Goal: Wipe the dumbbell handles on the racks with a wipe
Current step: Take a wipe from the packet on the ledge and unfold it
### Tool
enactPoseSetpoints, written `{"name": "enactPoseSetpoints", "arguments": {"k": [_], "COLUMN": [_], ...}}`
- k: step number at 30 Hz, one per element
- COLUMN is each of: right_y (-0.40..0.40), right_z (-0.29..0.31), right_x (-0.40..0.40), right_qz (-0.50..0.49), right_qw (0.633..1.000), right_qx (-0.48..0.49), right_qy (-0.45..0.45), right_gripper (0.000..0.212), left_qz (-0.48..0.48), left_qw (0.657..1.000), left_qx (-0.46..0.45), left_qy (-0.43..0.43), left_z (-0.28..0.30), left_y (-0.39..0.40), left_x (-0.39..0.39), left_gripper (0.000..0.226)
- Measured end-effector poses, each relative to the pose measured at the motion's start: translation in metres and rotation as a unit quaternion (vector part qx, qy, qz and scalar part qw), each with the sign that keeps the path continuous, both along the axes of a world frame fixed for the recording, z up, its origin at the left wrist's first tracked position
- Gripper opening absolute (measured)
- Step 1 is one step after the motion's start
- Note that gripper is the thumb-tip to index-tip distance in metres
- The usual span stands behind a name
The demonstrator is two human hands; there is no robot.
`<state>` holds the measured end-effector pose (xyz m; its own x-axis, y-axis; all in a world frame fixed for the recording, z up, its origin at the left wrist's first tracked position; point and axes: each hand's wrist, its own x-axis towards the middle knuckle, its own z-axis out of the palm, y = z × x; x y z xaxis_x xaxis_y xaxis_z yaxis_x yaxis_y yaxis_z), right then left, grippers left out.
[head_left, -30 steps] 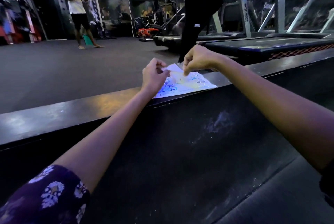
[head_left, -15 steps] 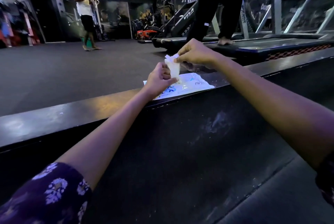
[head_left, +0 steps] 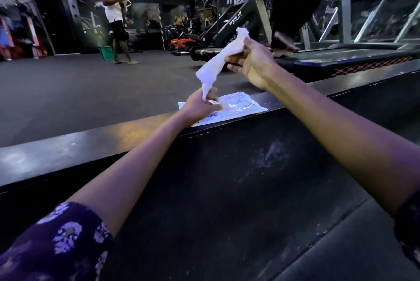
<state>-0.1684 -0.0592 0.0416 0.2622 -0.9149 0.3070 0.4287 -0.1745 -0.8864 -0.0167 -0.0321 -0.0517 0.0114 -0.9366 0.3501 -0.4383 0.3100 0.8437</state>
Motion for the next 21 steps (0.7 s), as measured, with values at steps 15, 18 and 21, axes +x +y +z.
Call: {"name": "enactPoseSetpoints", "arguments": {"k": [15, 18, 21], "right_y": [-0.004, 0.006, 0.01], "right_z": [-0.027, -0.039, -0.04], "right_x": [0.001, 0.003, 0.002], "right_qz": [-0.049, 0.037, 0.069], "right_qw": [0.982, 0.931, 0.922], "right_qx": [0.027, 0.015, 0.0], "right_qy": [0.18, 0.362, 0.382], "right_gripper": [0.024, 0.02, 0.019], "left_qz": [0.169, 0.167, 0.175], "left_qw": [0.943, 0.944, 0.949], "left_qx": [-0.283, -0.282, -0.258], "left_qy": [0.039, 0.043, 0.044], "left_z": [0.01, 0.011, 0.015], "left_y": [0.008, 0.012, 0.014], "left_x": [0.006, 0.005, 0.007], "left_gripper": [0.013, 0.012, 0.014]}}
